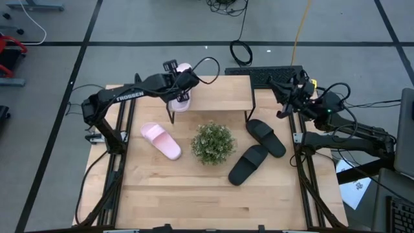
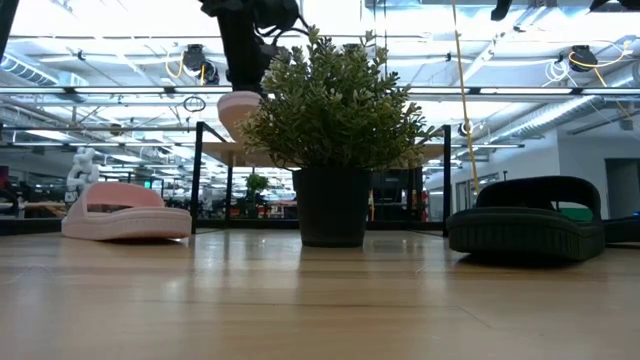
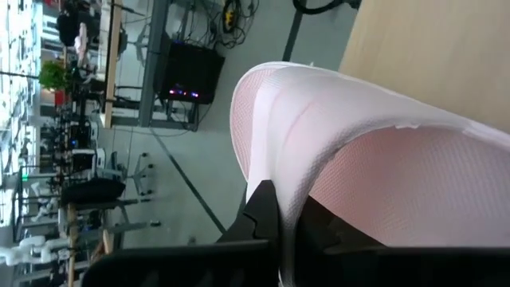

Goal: Pick and place slides into the shelf
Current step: Put the bottom pink slipper on the shelf

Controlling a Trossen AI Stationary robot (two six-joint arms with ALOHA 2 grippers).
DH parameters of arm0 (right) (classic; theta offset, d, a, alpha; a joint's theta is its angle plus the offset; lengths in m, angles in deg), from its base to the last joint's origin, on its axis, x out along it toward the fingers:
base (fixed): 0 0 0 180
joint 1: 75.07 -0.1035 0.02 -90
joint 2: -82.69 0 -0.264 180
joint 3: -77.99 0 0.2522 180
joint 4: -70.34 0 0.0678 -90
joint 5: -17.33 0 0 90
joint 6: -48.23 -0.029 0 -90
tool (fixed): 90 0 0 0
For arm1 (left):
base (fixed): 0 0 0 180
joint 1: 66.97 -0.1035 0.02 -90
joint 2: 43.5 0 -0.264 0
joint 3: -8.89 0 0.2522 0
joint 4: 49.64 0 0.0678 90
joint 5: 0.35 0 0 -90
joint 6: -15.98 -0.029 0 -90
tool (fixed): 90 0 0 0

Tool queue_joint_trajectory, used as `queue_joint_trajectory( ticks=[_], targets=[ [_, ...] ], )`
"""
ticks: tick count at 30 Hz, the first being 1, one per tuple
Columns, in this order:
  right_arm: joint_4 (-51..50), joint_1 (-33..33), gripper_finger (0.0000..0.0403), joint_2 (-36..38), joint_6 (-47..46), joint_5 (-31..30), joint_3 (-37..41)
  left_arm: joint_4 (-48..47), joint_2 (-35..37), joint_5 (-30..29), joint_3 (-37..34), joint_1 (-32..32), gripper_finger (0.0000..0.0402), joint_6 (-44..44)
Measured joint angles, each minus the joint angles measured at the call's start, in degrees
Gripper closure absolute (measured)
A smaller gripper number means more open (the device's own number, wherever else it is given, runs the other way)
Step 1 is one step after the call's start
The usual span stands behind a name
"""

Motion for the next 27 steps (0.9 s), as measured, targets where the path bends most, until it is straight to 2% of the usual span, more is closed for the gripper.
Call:
queue_joint_trajectory(
  ticks=[6,10,27],
  targets=[
    [1.5,0.0,0.0403,0.0,0.0,0.0,0.0,-1.0,-1.7,-0.2,0.0,1.1,0.0401,-0.1],
    [1.4,0.0,0.0403,0.0,-1.5,0.1,0.0,-2.4,-3.2,-3.5,0.1,1.3,0.0401,-0.6],
    [1.2,0.0,0.0403,0.0,-1.5,0.2,0.0,-3.0,-3.7,-2.5,0.0,1.2,0.0401,-0.8]
  ],
)
